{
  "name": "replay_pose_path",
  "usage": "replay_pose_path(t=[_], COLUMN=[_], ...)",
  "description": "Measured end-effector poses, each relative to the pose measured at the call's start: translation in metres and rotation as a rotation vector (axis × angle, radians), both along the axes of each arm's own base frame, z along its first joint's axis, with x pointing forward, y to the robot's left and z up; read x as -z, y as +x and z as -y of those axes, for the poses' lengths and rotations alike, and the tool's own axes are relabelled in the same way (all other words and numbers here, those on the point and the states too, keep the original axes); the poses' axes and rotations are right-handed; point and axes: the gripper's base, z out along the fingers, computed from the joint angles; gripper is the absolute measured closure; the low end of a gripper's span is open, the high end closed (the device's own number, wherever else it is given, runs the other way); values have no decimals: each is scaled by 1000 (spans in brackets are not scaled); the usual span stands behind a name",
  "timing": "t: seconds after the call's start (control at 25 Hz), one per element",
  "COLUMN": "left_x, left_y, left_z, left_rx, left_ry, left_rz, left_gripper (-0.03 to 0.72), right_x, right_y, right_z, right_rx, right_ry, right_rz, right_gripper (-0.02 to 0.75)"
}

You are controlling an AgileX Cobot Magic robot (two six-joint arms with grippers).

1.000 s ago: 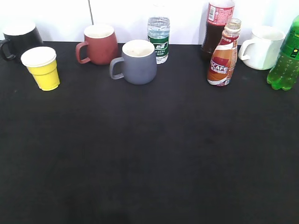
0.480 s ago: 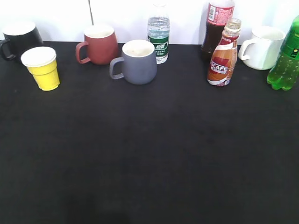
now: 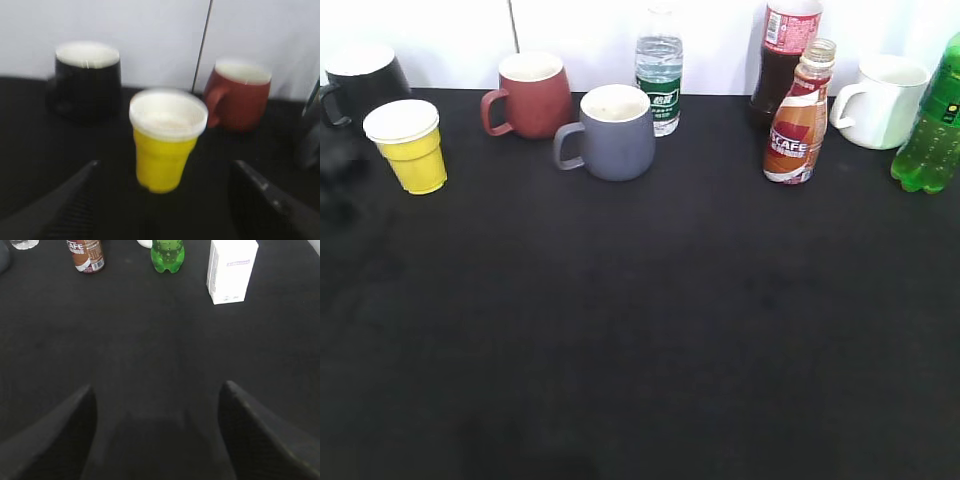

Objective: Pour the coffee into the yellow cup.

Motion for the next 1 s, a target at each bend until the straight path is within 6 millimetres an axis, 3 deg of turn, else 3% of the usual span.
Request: replay_pose_path(t=[0.32,0.52,0.64,0.8,0.92,1.0], left_x=[58,81,83,83,80,64], left_y=[81,134,141,141,140,130], left_z=[18,23,25,23,24,40], left_rx=[53,39,45,56,81,235], left_ry=[41,29,34,43,58,126], left_rz=[-126,-64,-49,-55,-73,-96], left_gripper=[85,90,118,235,241,243], right_x=[0,0,0,0,0,0], right_y=[0,0,0,0,0,0], right_z=[0,0,0,0,0,0], right_rx=[0,0,0,0,3,3], right_ry=[0,0,0,0,-5,-5], right_rz=[0,0,0,0,0,0], right_gripper=[149,149,149,149,149,149])
